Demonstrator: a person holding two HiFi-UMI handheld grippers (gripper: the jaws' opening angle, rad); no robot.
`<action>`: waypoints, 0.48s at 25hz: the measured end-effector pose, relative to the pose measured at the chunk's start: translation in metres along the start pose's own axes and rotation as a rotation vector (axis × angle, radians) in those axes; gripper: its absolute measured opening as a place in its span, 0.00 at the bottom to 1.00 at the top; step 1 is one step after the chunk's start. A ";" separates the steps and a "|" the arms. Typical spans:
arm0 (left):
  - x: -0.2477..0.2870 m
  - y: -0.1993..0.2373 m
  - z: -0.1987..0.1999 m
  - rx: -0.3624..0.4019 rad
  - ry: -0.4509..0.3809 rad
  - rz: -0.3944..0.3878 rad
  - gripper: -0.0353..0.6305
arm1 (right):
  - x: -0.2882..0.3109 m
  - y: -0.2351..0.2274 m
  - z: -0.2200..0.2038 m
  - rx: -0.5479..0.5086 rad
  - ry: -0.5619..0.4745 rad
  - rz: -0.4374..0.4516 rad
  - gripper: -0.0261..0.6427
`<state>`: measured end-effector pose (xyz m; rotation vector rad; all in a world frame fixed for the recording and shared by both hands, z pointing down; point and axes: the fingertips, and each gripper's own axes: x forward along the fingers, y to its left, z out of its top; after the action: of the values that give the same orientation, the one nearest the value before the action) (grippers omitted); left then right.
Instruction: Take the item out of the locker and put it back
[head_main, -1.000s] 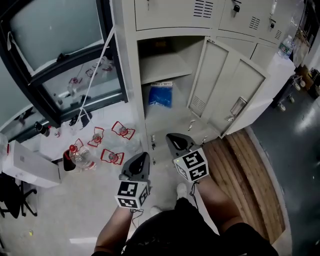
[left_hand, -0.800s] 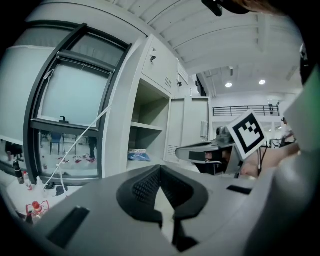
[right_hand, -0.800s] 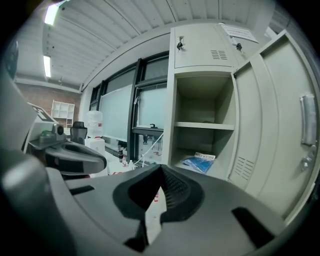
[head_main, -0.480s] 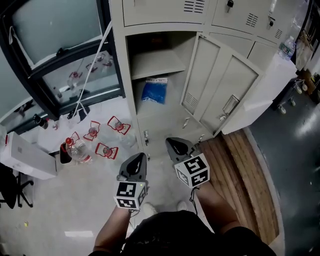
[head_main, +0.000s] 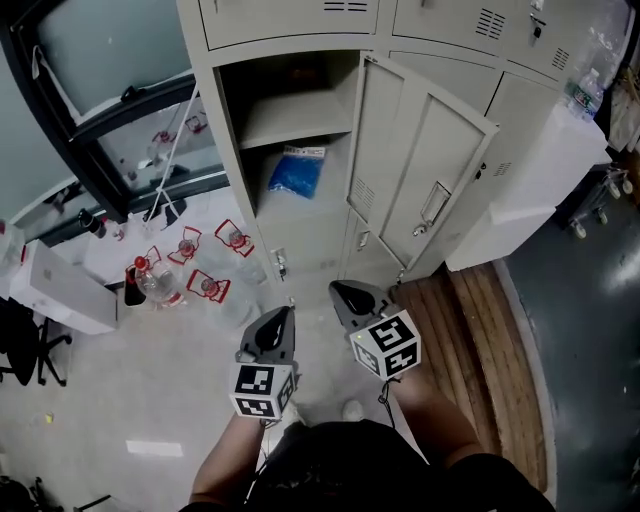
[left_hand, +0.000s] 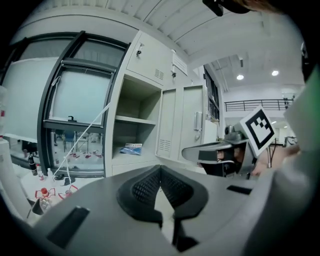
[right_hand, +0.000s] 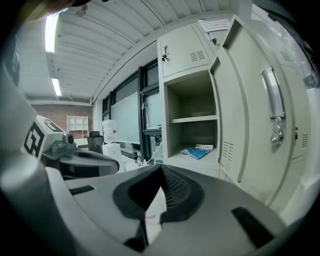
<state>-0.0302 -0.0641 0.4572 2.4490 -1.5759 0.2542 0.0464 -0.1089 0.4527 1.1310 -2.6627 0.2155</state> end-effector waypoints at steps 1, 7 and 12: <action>-0.001 -0.005 -0.001 -0.003 -0.001 0.011 0.06 | -0.004 0.000 -0.001 -0.001 -0.002 0.013 0.04; -0.006 -0.027 -0.005 -0.028 -0.014 0.067 0.06 | -0.020 0.002 -0.008 -0.022 -0.005 0.084 0.04; -0.008 -0.038 -0.008 -0.040 -0.020 0.101 0.06 | -0.026 0.002 -0.012 -0.035 -0.007 0.125 0.04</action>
<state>0.0010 -0.0398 0.4598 2.3522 -1.6992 0.2141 0.0641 -0.0867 0.4565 0.9570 -2.7346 0.1866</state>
